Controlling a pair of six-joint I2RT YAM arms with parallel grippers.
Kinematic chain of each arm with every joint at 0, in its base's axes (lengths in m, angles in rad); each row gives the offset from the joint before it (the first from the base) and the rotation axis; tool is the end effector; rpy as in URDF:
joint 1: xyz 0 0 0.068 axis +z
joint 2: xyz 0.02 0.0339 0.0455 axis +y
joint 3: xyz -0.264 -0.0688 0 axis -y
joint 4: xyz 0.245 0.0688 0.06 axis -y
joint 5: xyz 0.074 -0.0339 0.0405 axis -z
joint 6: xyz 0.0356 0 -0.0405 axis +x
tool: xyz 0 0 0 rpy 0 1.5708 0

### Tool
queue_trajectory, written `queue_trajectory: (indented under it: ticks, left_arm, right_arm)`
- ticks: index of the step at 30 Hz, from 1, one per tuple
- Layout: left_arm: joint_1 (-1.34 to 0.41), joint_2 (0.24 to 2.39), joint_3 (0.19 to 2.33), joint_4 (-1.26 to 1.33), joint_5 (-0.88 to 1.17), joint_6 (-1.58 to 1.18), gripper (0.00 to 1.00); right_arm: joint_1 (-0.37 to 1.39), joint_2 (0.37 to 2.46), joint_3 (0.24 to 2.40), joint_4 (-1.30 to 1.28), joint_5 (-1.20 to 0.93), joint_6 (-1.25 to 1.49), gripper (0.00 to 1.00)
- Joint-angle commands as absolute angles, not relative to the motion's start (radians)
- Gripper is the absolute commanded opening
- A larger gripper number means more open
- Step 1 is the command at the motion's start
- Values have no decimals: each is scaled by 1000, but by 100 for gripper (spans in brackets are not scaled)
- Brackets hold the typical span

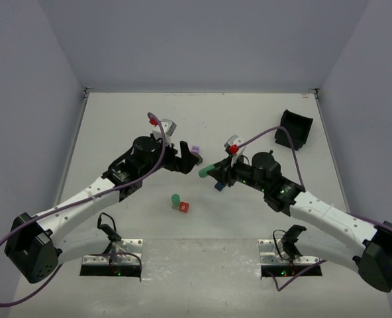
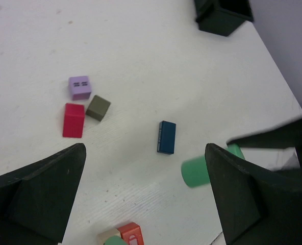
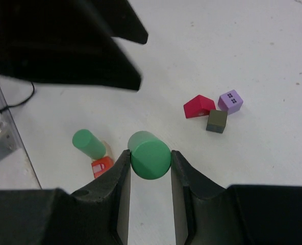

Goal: Build the wood block tower

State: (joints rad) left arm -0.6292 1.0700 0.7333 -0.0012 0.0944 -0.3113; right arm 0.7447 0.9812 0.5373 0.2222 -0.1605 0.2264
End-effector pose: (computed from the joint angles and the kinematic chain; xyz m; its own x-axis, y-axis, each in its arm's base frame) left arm 0.1982 -0.1484 0.2845 -0.4566 -0.0448 -0.8885 0.5441 0.7761 -0.3187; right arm 0.1628 0.1578 0.2579 -0.3335 -0.0060 -0.9427 -0.7274 0.6378 0.2532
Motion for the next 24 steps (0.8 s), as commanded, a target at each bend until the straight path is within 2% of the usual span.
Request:
queue_trajectory:
  ticks: [1, 3, 9, 15, 24]
  left_arm:
    - [-631, 1064, 768, -166, -343, -649, 100]
    - [-627, 1033, 739, -208, -417, -707, 100]
    - [-620, 850, 600, -285, -585, -917, 100]
    - [-618, 743, 520, -350, -614, -963, 100]
    - [-617, 774, 511, -330, -601, -933, 100]
  right_arm:
    - [896, 1035, 570, 185, -118, -29, 0]
    - [947, 1084, 602, 153, -42, -61, 0]
    - [1038, 1226, 688, 93, -3, -123, 0]
    - [1106, 1318, 732, 84, 20, -173, 0]
    - [1124, 1411, 800, 50, 19, -152, 0]
